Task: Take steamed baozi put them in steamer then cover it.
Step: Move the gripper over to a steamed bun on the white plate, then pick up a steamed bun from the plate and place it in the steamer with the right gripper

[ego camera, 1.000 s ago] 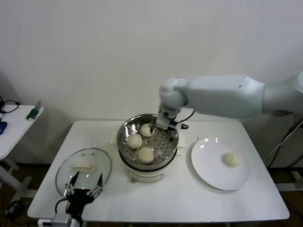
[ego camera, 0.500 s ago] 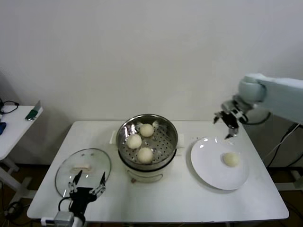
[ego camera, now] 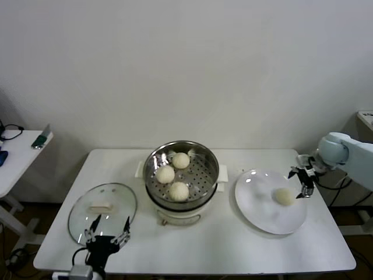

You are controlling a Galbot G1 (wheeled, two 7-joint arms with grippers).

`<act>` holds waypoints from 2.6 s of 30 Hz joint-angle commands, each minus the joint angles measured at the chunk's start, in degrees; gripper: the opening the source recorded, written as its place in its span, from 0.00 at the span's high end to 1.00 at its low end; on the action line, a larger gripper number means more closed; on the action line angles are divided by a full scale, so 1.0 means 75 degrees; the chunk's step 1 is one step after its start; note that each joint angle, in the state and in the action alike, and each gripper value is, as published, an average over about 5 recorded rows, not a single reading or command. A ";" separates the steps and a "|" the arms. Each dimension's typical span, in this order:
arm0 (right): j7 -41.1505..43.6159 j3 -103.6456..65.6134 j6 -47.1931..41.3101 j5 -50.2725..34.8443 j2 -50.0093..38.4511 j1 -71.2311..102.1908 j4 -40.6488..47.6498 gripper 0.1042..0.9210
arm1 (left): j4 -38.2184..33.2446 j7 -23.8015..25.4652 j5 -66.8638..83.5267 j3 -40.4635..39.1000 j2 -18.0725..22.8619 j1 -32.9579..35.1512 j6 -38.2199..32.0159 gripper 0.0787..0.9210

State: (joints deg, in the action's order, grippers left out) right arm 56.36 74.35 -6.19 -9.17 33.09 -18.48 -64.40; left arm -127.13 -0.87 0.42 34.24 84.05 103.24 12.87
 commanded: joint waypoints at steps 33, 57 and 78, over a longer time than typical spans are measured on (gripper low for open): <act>-0.0077 0.0773 -0.0354 -0.1369 0.0513 -0.1009 -0.0154 0.31 | 0.0023 0.0040 -0.0101 -0.0040 0.0000 -0.0092 0.0063 0.12; -0.1667 0.3158 -0.2190 -0.6034 0.4089 -0.5283 -0.3087 0.31 | -0.0060 0.0142 0.0083 0.0024 -0.0215 -0.0356 0.0092 0.12; -0.2460 0.2876 -0.2795 -0.4346 0.4537 -0.2857 -0.2189 0.31 | -0.0061 0.0144 0.0257 0.0175 -0.0210 -0.0410 0.0140 0.12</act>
State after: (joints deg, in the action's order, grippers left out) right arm 40.29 96.28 -25.36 -44.53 64.94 -45.64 -81.45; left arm -127.58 0.21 2.35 35.59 82.48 100.17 14.01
